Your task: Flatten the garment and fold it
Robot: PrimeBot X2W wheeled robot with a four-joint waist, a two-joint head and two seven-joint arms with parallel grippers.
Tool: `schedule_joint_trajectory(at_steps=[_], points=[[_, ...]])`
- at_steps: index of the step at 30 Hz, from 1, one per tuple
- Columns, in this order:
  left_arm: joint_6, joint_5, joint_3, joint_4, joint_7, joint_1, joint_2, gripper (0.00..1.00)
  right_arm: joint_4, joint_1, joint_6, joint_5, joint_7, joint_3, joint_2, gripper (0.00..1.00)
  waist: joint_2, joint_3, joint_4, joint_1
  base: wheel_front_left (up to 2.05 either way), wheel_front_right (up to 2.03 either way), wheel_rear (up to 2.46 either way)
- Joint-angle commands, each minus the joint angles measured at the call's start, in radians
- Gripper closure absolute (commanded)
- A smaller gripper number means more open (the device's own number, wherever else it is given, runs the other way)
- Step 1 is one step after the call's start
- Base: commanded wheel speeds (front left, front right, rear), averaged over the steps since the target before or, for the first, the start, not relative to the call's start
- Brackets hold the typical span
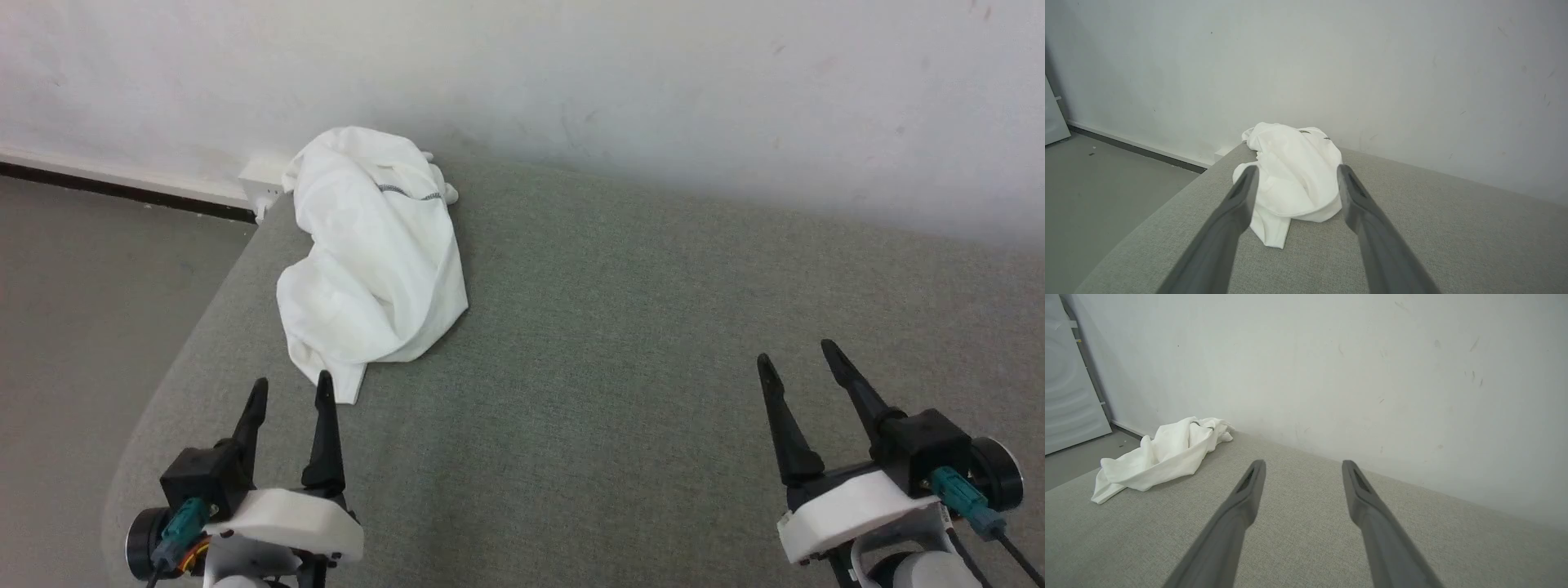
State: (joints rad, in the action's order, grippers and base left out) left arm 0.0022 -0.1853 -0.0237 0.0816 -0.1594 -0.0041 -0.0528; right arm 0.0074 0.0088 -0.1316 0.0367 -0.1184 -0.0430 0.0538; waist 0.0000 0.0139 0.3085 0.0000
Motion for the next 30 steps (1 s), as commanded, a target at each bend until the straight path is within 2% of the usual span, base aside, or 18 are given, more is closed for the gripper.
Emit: schedule_joint_trajectory(at_steps=[1,9,18,21,25,30], points=[[0.004,-0.008,-0.005,0.003,-0.009,-0.02,0.002,0.0,-0.003,-0.006,0.001,0.002,-0.009,-0.004,-0.002,0.0,0.0,0.006,0.004,0.0,0.0,0.0,0.0],[-0.018,-0.008,-0.03,-0.004,-0.026,-0.075,0.002,0.0,-0.008,-0.027,0.001,0.003,-0.013,-0.018,-0.002,0.0,0.0,0.043,-0.01,0.0,0.0,0.0,0.0],[-0.066,-0.016,-0.134,-0.043,-0.045,-0.309,-0.012,0.0,-0.043,-0.103,0.001,-0.022,0.003,-0.05,-0.003,0.0,0.0,0.171,-0.098,0.0,0.0,0.0,0.0],[-0.077,-0.02,-0.16,-0.015,-0.051,-0.409,-0.041,0.0,-0.048,-0.126,0.001,-0.026,0.003,-0.054,-0.003,0.0,0.0,0.219,-0.133,0.0,0.0,0.0,0.0],[-0.089,-0.04,-0.18,0.099,-0.035,-0.54,-0.11,0.0,-0.047,-0.152,0.001,-0.021,-0.006,-0.057,-0.003,0.0,0.0,0.277,-0.178,0.0,0.0,0.0,0.0],[-0.103,-0.059,-0.176,0.274,0.086,-0.702,-0.217,0.0,-0.039,-0.185,0.001,-0.006,-0.029,-0.064,-0.003,0.0,0.0,0.344,-0.225,0.0,0.0,0.0,0.0]])
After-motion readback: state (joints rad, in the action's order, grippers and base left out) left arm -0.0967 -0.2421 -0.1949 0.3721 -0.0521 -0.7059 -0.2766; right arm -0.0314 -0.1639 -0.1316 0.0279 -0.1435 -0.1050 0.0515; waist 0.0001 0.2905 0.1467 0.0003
